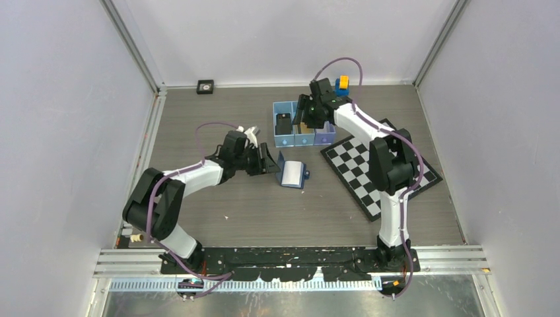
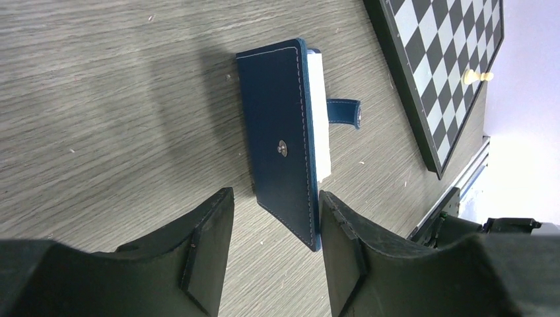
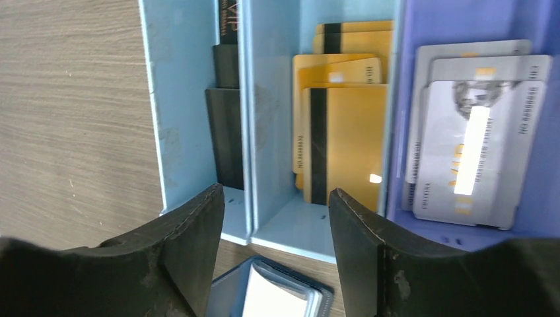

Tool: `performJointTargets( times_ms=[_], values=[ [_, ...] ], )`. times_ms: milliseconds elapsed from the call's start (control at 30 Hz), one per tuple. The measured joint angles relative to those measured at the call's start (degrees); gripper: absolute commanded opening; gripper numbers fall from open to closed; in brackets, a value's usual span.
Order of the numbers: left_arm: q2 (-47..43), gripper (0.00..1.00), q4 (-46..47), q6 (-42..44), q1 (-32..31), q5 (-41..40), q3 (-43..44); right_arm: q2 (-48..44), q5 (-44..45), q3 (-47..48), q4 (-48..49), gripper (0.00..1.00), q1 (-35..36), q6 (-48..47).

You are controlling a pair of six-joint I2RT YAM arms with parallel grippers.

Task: Take the credit cards out of the card holder
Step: Move the storage box to the center of the board.

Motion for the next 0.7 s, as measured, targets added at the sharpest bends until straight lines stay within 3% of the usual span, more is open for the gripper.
performJointTargets(
  times_ms=[167, 333, 433, 533, 700],
  values=[
    [-2.8, 0.51, 0.2, 0.0, 0.0, -1.1, -0.6, 0.5, 3.4, 2.7, -2.5, 0.62, 3.8, -1.0],
    [-6.6, 0.53, 0.6, 0.0, 0.0, -2.3, -2.0, 5.1, 9.5, 10.7, -5.0, 0.41, 7.5, -2.1],
    [-10.1, 0.54, 0.2, 0.3, 0.0, -5.0, -3.2, 8.2, 11.6, 13.5, -6.3, 0.42, 9.6, -2.3],
    [-14.9, 0.55, -0.2, 1.0, 0.0, -8.8, -4.7, 10.9, 13.3, 15.6, -8.9, 0.55, 11.6, -2.2],
    [-22.6, 0.56, -0.2, 1.3, 0.0, -15.0, -7.6, 11.4, 17.7, 16.4, -11.3, 0.59, 13.8, -2.7]
  ],
)
